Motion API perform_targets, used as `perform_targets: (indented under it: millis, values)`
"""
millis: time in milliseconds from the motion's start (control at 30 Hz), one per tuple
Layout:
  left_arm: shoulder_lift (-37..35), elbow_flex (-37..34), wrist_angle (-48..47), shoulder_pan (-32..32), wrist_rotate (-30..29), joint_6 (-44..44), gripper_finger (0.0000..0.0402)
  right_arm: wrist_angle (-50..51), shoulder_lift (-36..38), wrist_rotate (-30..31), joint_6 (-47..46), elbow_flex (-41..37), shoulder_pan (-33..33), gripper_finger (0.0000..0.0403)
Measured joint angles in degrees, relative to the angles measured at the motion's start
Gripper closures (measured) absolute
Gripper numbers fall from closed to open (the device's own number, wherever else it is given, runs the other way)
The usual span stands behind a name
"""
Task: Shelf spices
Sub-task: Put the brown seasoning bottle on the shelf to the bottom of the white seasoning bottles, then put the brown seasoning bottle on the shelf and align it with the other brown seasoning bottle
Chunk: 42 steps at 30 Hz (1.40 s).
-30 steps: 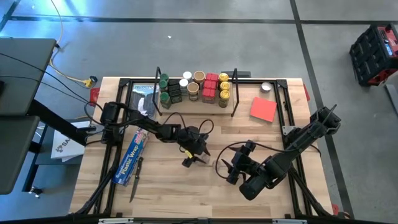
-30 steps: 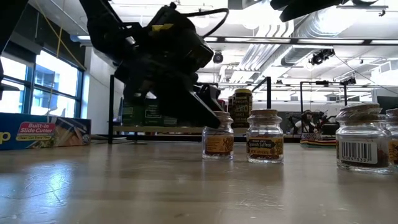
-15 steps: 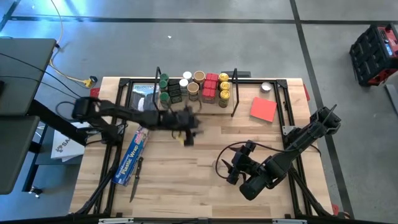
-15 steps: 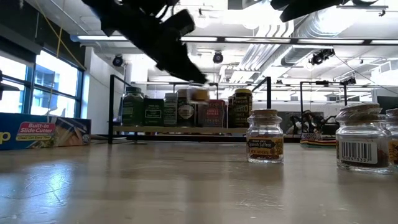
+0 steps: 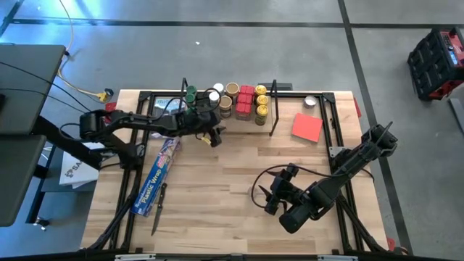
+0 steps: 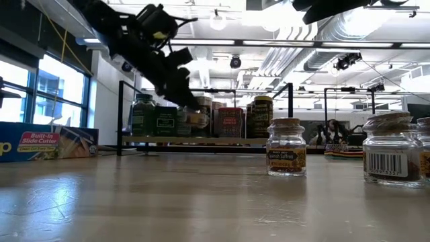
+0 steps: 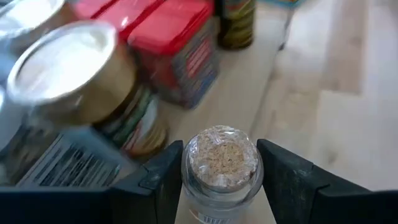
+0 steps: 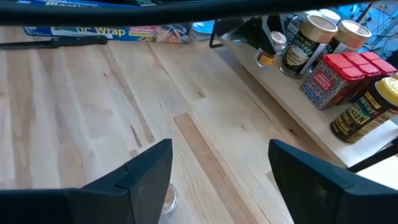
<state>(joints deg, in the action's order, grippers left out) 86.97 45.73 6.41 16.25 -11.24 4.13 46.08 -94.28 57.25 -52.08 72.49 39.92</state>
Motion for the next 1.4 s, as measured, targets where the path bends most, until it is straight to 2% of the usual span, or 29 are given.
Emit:
perform_targets:
  millis: [367, 600, 1033, 1200, 1400]
  values:
    - [1.2, -1.9, 0.4, 1.7, -3.3, -0.4, 0.0208, 0.0, 0.0, 0.0, 0.0, 0.0, 0.0, 0.0142]
    - [2.7, -1.9, 1.2, 2.5, -2.8, -1.0, 0.0204, 0.0, 0.0, 0.0, -0.2, 0.0, 0.0, 0.0142]
    - [1.5, 0.0, 0.4, 2.5, -4.8, 1.0, 0.0153, 0.0, 0.0, 0.0, -0.1, 0.0, -0.1, 0.0142]
    - [-2.1, 1.8, -1.8, 2.2, -5.9, 2.0, 0.0151, -0.2, 0.0, -5.7, 0.6, 0.0, -0.8, 0.0142]
    - [-9.1, 3.3, -7.4, -0.7, -11.3, 2.1, 0.0151, -1.9, 0.0, -16.1, 6.0, -0.3, -2.1, 0.0142]
